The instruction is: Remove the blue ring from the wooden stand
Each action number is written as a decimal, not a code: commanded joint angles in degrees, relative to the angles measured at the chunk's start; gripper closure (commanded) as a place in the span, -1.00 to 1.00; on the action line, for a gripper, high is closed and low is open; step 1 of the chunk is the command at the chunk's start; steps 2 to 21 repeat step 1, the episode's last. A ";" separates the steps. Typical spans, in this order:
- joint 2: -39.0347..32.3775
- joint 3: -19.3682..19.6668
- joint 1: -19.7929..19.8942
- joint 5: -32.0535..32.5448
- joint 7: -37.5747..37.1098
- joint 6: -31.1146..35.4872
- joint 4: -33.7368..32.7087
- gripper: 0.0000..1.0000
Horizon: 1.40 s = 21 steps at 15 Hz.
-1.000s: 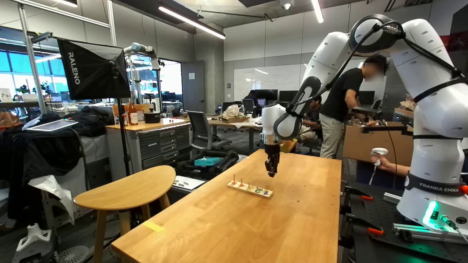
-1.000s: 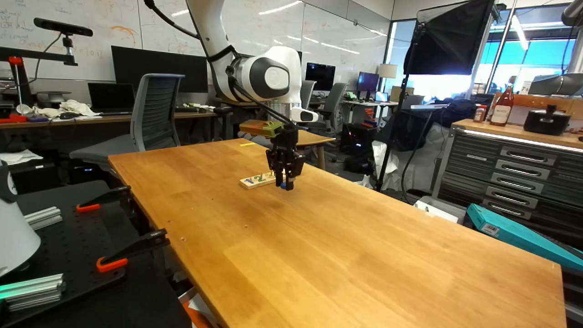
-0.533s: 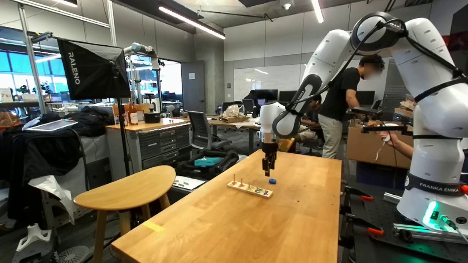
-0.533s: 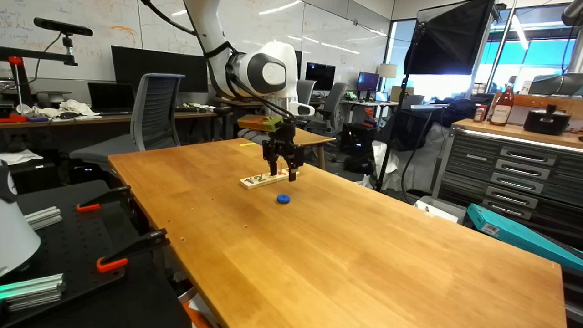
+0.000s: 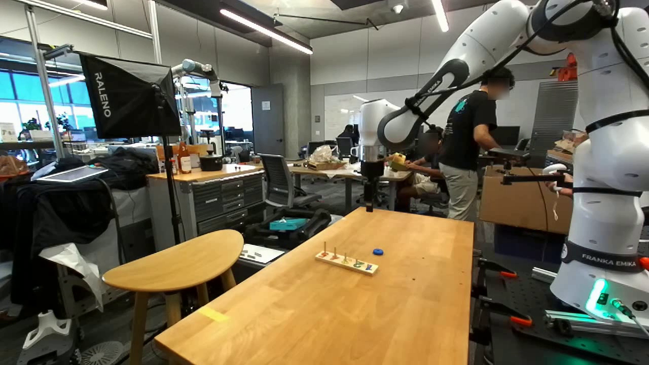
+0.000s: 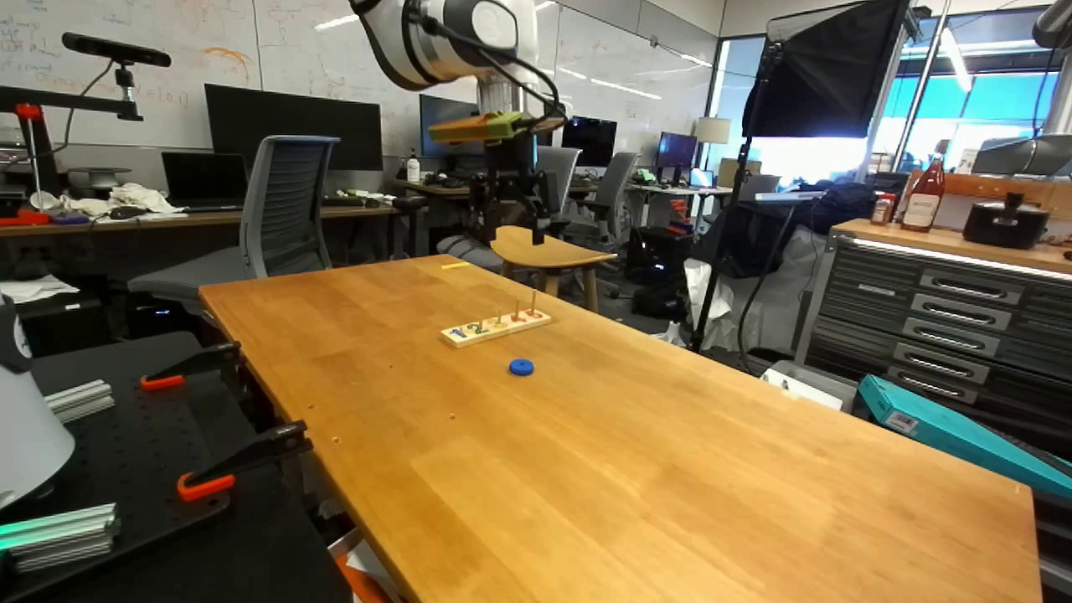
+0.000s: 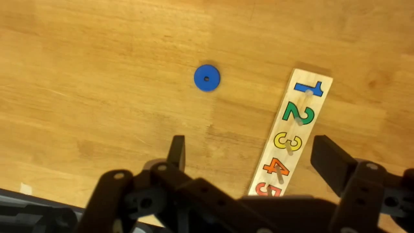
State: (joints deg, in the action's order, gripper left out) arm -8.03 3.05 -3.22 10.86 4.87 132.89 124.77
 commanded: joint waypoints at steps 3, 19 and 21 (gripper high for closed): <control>1.16 -1.13 1.12 0.12 0.45 -1.54 -0.05 -1.00; 1.16 -1.13 1.12 0.12 0.45 -1.54 -0.05 -1.00; 1.16 -1.13 1.12 0.12 0.45 -1.54 -0.05 -1.00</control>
